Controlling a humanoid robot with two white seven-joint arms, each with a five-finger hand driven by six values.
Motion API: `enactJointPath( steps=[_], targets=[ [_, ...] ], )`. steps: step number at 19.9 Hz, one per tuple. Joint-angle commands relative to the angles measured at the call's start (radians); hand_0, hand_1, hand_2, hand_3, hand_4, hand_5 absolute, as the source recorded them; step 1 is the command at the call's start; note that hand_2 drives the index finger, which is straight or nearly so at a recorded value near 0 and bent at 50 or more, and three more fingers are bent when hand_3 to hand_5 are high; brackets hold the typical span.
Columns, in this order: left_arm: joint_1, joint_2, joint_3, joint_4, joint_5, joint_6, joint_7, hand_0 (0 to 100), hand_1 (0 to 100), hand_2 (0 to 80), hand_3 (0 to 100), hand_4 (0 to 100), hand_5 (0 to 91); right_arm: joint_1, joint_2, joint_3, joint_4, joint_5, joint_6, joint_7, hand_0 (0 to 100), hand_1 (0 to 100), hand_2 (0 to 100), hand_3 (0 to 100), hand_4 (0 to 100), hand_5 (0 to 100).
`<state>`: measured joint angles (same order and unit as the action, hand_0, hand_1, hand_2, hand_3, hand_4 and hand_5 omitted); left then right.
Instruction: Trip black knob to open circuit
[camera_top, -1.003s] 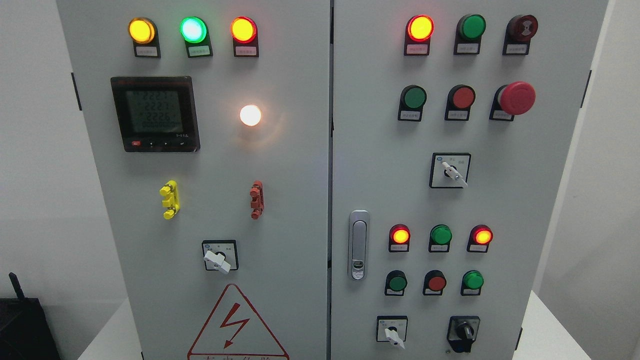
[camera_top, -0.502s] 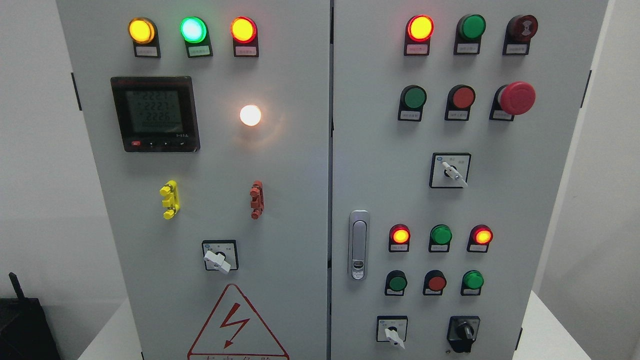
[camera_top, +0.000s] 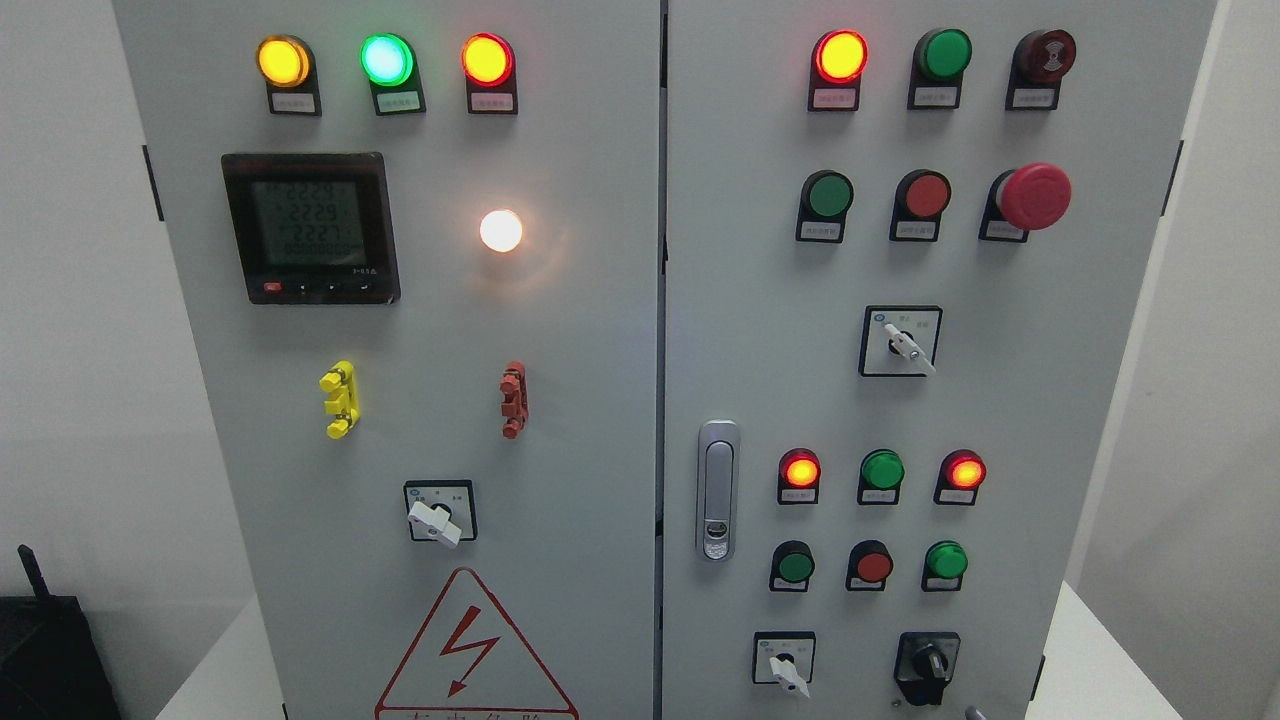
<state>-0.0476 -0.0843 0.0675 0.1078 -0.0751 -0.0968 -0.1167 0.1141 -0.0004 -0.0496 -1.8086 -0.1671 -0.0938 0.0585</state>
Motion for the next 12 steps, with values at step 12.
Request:
enactJointPath(
  steps=[12],
  targets=[
    [0.0,0.0,0.0,-0.025,0.0,0.0,0.0,12,39,0.0,0,0,0.0,-0.022,0.01,0.017,0.003,0.001,0.005,0.001,0,0,0,100,96,95]
  ],
)
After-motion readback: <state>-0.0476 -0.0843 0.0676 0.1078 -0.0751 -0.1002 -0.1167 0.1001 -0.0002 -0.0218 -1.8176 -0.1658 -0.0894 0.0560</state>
